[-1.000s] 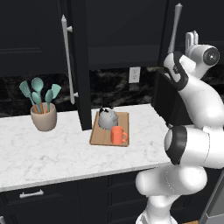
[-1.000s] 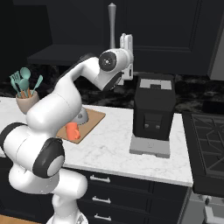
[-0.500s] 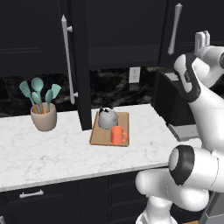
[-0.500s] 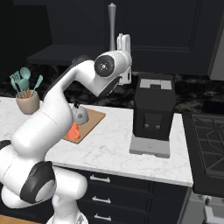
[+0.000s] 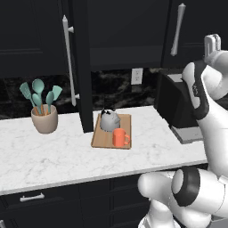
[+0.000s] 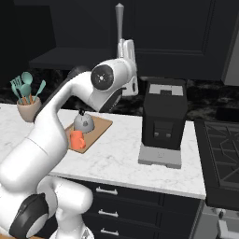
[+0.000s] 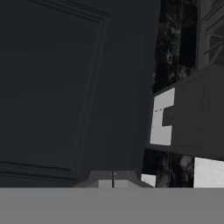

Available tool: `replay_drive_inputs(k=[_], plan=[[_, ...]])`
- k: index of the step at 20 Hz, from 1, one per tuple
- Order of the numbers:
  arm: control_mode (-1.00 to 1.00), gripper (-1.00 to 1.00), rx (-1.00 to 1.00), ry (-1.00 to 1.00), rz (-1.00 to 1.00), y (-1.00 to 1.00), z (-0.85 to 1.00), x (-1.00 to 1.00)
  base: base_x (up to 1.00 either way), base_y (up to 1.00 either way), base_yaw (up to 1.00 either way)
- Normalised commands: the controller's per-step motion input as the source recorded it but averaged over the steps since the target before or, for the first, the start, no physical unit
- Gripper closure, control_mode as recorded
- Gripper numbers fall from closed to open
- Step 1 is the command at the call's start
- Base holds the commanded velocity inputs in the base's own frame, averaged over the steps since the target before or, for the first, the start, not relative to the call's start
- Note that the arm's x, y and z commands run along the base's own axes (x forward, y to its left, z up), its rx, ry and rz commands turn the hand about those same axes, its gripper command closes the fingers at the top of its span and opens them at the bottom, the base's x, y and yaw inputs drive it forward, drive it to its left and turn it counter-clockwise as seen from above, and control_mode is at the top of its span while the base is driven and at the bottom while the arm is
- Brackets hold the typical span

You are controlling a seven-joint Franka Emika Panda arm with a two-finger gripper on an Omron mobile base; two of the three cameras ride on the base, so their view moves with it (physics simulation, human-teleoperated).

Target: Pick the kettle from the counter and place it on the tray. Then pick the mug from the cabinet and place it on the tray. Then close the cabinet doors.

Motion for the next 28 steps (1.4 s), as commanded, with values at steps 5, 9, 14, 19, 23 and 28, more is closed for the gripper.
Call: replay_drive_inputs(k=[5, 9, 14, 19, 23, 28], plan=[[-1.00, 1.00, 0.00, -0.06, 0.00, 0.44, 0.01, -0.48, 0.00, 0.00, 0.00], [-1.00, 1.00, -0.03, 0.00, 0.00, 1.00, 0.17, -0.85, 0.00, 0.00, 0.00], [-1.00, 1.00, -0.09, 0.06, 0.00, 1.00, 0.24, -0.95, 0.00, 0.00, 0.00], [-1.00, 1.00, -0.11, 0.24, 0.06, 1.00, 0.13, -0.73, 0.00, 0.00, 0.00], [-1.00, 1.00, -0.08, 0.21, 0.13, 1.00, 0.00, -0.60, 0.00, 0.00, 0.00], [-1.00, 1.00, -0.03, 0.05, 0.08, 1.00, -0.11, -0.53, 0.00, 0.00, 0.00]])
